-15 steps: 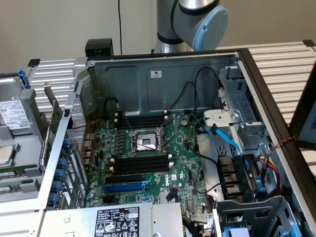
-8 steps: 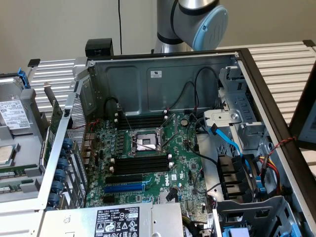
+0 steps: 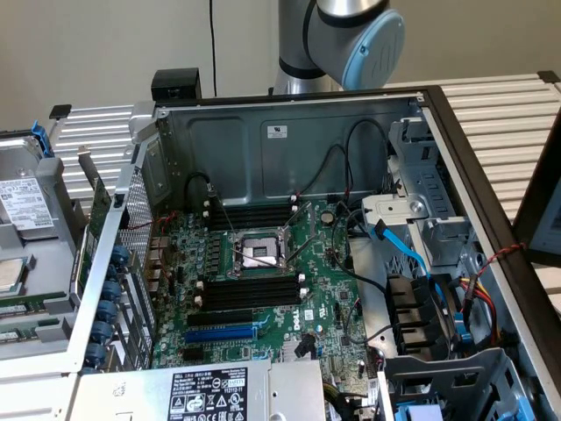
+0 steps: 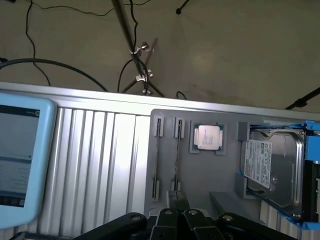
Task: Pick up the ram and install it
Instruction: 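Pick up the ram and move it above insertion slot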
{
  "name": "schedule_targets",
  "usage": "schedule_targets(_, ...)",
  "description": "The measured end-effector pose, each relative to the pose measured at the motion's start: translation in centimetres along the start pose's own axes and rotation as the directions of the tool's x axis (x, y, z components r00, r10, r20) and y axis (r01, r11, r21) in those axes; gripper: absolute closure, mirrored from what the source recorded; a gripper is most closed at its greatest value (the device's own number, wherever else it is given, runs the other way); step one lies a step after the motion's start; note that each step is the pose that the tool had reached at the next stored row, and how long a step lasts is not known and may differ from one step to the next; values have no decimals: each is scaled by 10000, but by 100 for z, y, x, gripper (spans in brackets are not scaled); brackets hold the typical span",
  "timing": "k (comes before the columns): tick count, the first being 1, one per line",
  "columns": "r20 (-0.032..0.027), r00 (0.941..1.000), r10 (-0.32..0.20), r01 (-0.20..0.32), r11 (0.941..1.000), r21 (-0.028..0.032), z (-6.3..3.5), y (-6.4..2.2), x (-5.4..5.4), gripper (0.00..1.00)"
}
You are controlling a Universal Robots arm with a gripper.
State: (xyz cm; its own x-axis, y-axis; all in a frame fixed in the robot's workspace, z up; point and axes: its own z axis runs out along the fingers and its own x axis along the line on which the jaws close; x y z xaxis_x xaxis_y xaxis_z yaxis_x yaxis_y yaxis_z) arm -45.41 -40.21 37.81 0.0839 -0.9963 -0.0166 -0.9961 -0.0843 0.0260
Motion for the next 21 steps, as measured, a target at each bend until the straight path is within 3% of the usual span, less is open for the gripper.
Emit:
schedule_targets(2, -40, 10000, -2, 3, 9998, 192, 7, 0, 9, 90)
schedule_targets(3, -44, 10000, -4, 5, 9997, 230, 19, 0, 14, 90)
schedule_targets(6, -45, 10000, -3, 4, 9997, 234, 55, 3, 62, 89)
schedule_targets(8, -45, 10000, -3, 4, 9997, 235, 74, 7, 111, 83)
schedule_targets(10, -44, 10000, -3, 4, 9997, 235, 105, 10, 152, 70)
schedule_targets(12, -45, 10000, -3, 4, 9997, 235, 141, 10, 185, 70)
schedule_targets(13, -44, 10000, -3, 4, 9997, 235, 159, 11, 197, 64)
schedule_targets(21, -38, 9999, 139, -138, 9996, 242, 303, -1, 269, 64)
